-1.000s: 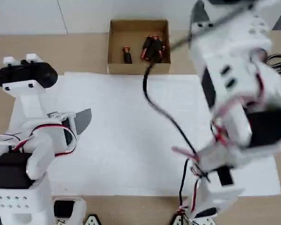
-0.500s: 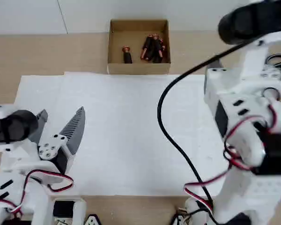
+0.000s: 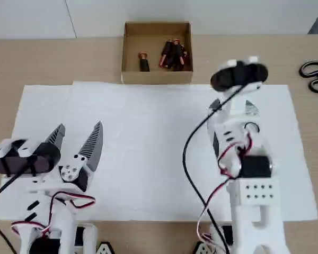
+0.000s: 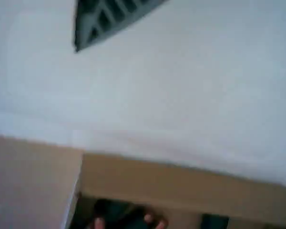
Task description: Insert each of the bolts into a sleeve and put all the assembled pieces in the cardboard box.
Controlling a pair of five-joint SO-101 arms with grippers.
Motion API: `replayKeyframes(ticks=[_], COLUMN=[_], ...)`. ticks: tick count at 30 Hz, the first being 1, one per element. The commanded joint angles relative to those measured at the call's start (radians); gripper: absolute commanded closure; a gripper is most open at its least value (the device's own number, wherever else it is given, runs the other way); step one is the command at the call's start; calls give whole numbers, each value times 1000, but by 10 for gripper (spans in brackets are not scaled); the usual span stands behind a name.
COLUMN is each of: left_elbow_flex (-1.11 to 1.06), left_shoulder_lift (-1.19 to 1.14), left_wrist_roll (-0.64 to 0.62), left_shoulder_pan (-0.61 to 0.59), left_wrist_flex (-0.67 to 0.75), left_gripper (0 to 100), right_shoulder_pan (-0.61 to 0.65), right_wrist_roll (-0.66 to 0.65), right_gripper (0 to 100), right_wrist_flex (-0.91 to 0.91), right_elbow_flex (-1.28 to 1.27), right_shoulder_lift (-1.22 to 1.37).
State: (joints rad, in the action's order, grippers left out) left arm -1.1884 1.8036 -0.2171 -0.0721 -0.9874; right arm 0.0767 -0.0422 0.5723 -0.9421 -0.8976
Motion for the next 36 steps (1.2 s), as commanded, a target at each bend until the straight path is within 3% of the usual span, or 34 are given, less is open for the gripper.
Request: replayKeyframes(ticks=[1,9,18,36], left_elbow_flex=[-24,-114,-213,-473], left_shoulder_lift=[12,12,12,14], left_wrist_roll=[-9,-12,-12,-12], left_shoulder_pan=[8,9,9,9], left_wrist_flex=[31,29,25,23], left_gripper=[723,723,723,723], right_shoulder_pan=[-10,-10,-10,-8], right_wrist_roll=[-5,-3,-3,-2], right_gripper=[794,795,795,795], right_wrist_flex=[-291,-532,-541,-117], right_elbow_flex=[-232,-560,-746,-750], right_shoulder_lift=[-151,-364,-533,-573])
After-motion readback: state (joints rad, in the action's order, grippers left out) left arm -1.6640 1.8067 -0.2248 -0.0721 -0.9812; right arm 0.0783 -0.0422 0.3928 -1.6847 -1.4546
